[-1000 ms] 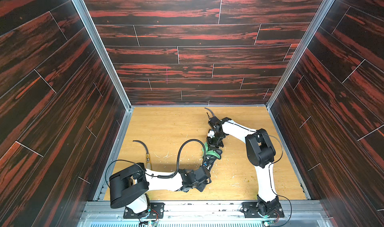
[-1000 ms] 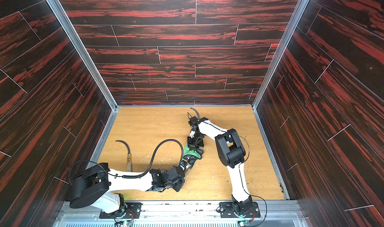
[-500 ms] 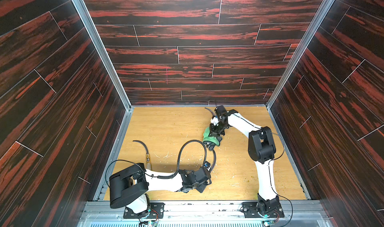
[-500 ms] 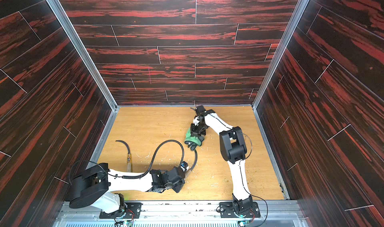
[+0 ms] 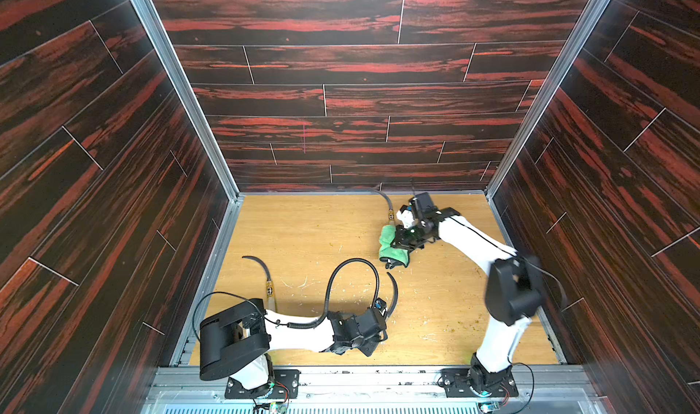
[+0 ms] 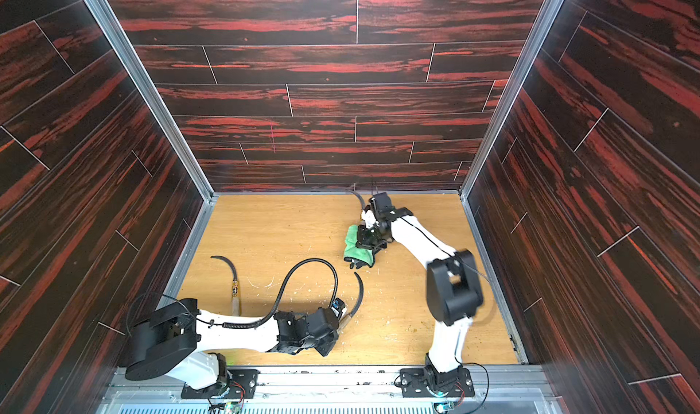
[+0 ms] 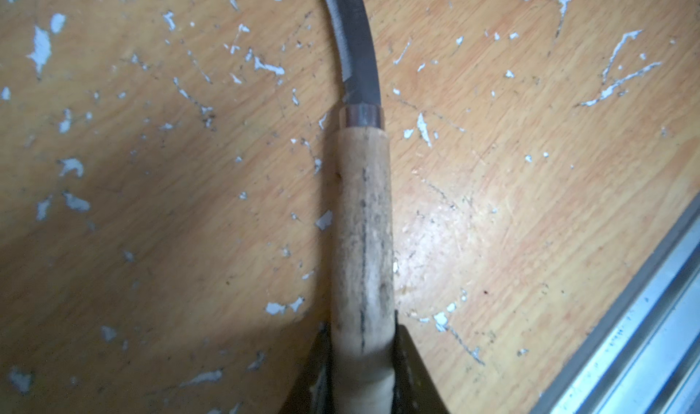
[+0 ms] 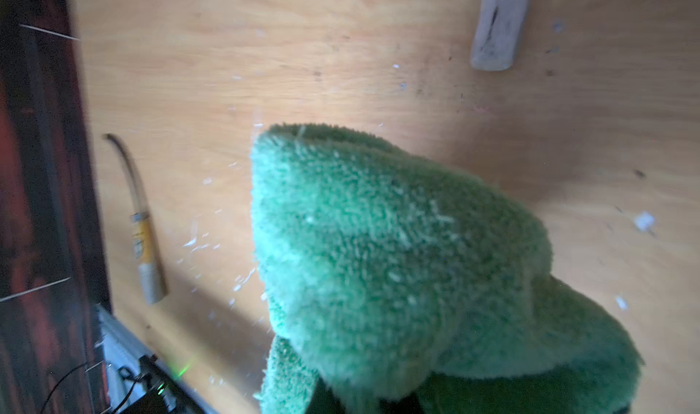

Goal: Wipe small sickles with rags
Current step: Wipe the small sickle.

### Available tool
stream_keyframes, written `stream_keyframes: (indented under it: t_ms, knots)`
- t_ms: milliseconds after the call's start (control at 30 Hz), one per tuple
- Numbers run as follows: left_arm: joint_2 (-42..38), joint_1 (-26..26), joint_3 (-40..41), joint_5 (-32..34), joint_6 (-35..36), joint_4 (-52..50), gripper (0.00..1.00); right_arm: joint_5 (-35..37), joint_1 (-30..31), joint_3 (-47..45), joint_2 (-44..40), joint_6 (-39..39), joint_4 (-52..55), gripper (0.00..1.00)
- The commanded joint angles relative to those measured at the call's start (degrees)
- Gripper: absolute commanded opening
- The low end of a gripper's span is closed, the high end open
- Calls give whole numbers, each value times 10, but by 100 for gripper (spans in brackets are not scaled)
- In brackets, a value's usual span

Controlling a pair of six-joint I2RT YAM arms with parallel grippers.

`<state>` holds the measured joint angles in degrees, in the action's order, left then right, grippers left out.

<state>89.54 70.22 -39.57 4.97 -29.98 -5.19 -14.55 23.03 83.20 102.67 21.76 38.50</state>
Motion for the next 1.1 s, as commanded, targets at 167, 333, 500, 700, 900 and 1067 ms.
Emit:
stream_keyframes:
  t_ms: [167, 333, 500, 700, 900, 1067]
  knots:
    - [27, 2, -26, 18, -12, -25, 0, 5, 36, -129, -143, 6, 24, 0]
    - [35, 1, -38, 13, -11, -23, 0, 0, 88, -227, -142, 55, -24, 0]
    - [24, 1, -29, 14, -12, -20, 0, -13, 105, -297, -95, 91, -89, 0]
    - [19, 1, -18, 3, -12, -17, 0, -6, 93, -295, 13, 84, -145, 0]
    - [6, 1, -3, 0, -14, -15, 0, -13, 40, -231, 79, 67, -149, 0]
    - [4, 1, 6, -1, -17, -18, 0, -12, 12, -179, 111, 50, -131, 0]
